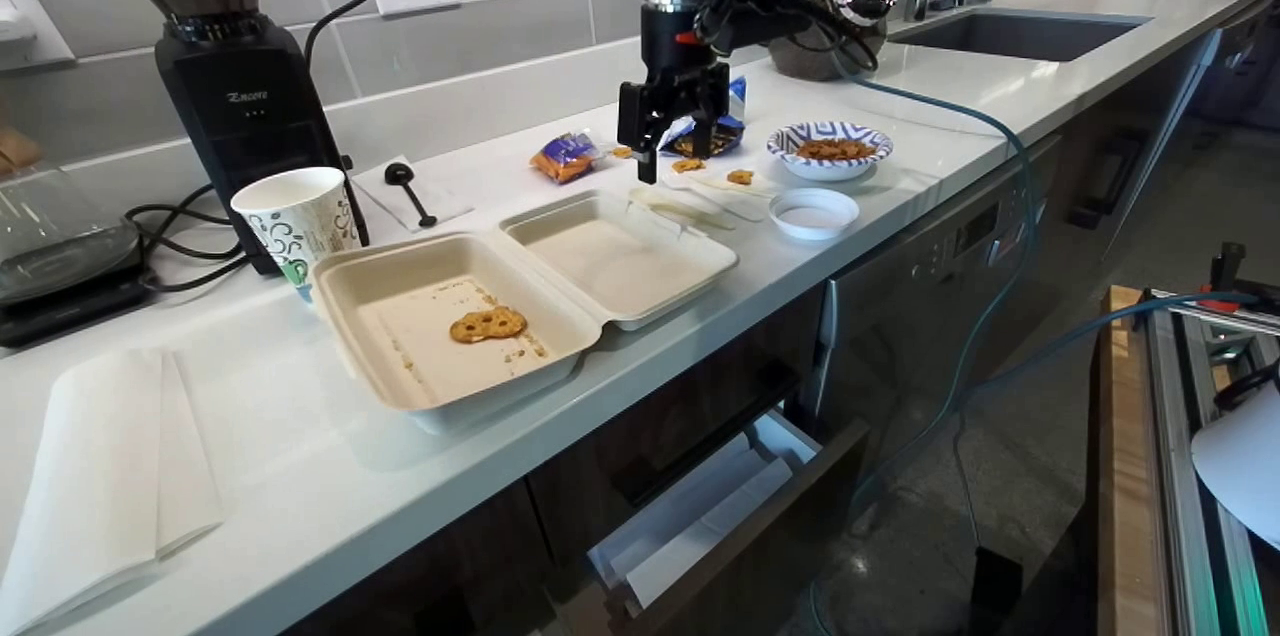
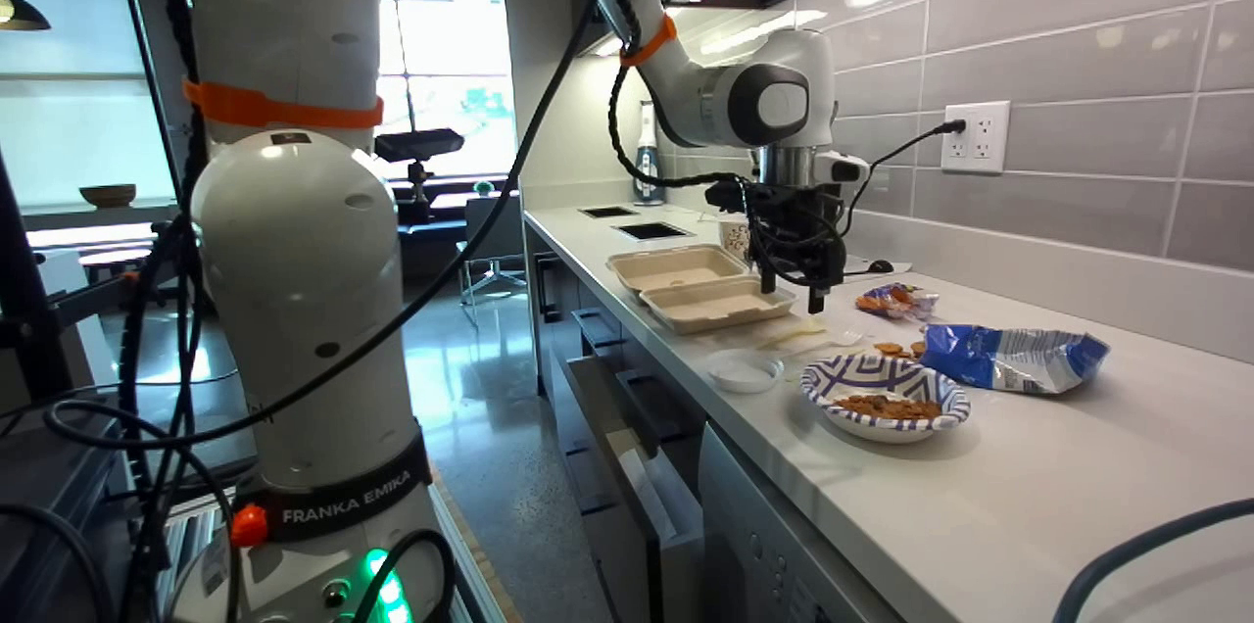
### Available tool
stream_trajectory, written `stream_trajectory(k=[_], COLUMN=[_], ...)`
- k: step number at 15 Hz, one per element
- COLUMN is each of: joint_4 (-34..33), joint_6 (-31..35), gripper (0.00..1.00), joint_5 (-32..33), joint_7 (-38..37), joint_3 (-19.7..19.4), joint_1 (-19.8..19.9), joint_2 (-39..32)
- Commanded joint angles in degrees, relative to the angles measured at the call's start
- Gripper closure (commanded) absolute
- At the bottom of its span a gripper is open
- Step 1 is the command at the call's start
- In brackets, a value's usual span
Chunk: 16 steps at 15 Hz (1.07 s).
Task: Use the white spoon to place one snack in the food pack.
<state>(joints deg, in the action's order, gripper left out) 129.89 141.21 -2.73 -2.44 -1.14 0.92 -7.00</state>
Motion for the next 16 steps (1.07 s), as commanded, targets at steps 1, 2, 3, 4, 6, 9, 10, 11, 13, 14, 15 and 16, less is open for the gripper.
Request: stream_trajectory(k=[1, 2, 3, 4, 6, 9, 10, 11, 13, 14, 15, 16], joint_4=[1.63, 1.73, 1.72, 1.70, 1.24, 0.45, 0.36, 0.11, 0.02, 0.02, 0.02, 0.03], joint_6=[-1.87, -2.17, -2.89, -3.59, -6.47, -12.05, -13.43, -10.41, -12.07, -12.34, -12.36, -12.36], gripper=[0.00, 0.00, 0.00, 0.00, 0.00, 0.00, 0.00, 0.00, 0.00, 0.00, 0.00, 0.00], joint_5=[1.58, 1.90, 2.55, 3.42, 4.62, 5.83, 6.51, 4.50, 5.01, 5.15, 5.20, 5.21], joint_7=[-2.08, -2.48, -3.28, -4.11, -5.66, -8.87, -10.31, -6.93, -8.48, -8.72, -8.75, -8.75], joint_3=[-0.25, -0.22, -0.12, -0.02, 0.44, 1.57, 1.91, 1.53, 2.03, 2.08, 2.07, 2.06], joint_1=[-0.24, -0.35, -0.61, -0.84, -1.37, -2.44, -2.69, -1.91, -2.37, -2.43, -2.42, -2.40], joint_2=[2.16, 2.44, 2.93, 3.37, 4.44, 6.75, 7.45, 5.45, 6.75, 7.05, 7.13, 7.12])
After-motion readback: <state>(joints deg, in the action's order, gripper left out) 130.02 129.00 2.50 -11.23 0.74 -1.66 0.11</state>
